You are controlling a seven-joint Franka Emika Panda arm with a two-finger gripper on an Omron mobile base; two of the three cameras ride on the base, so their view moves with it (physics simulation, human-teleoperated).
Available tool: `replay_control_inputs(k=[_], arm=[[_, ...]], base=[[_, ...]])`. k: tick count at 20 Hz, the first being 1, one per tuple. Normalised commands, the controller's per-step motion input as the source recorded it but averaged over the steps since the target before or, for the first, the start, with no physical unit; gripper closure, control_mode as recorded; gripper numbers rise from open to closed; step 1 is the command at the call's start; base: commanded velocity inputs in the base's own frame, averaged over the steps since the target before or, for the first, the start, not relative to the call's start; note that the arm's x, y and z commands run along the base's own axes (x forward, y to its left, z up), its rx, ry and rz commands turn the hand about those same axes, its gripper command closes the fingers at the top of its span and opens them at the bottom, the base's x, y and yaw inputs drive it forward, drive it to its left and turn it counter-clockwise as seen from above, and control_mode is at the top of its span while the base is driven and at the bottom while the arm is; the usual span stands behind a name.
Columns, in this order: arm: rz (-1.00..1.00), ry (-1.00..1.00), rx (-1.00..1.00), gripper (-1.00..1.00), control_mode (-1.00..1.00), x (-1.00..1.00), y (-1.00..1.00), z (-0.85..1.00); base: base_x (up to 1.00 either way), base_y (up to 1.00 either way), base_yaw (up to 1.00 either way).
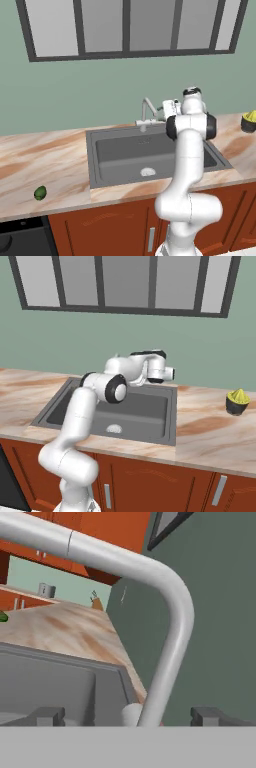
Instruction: Turn on the sink faucet. Then move the avocado from the counter to the sink. Turn off the sink. Move the vegetable from the sink to the pot next to the stove. Finally move the pot to the front center burner.
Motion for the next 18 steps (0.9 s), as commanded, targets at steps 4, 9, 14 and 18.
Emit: replay_control_inputs(k=[4, 9, 14, 18], arm=[[0.09, 0.00, 0.01, -1.00, -1.00, 0.50, 0.10, -0.24], [0.02, 0.00, 0.01, -1.00, -1.00, 0.40, 0.28, -0.23], [0.00, 0.00, 0.00, -1.00, -1.00, 0.35, 0.19, -0.17], [0.00, 0.00, 0.00, -1.00, -1.00, 0.30, 0.08, -0.21]], base=[[0.00, 0.00, 0.00], [0.00, 0.00, 0.00], [0.00, 0.00, 0.00], [0.00, 0.00, 0.00]])
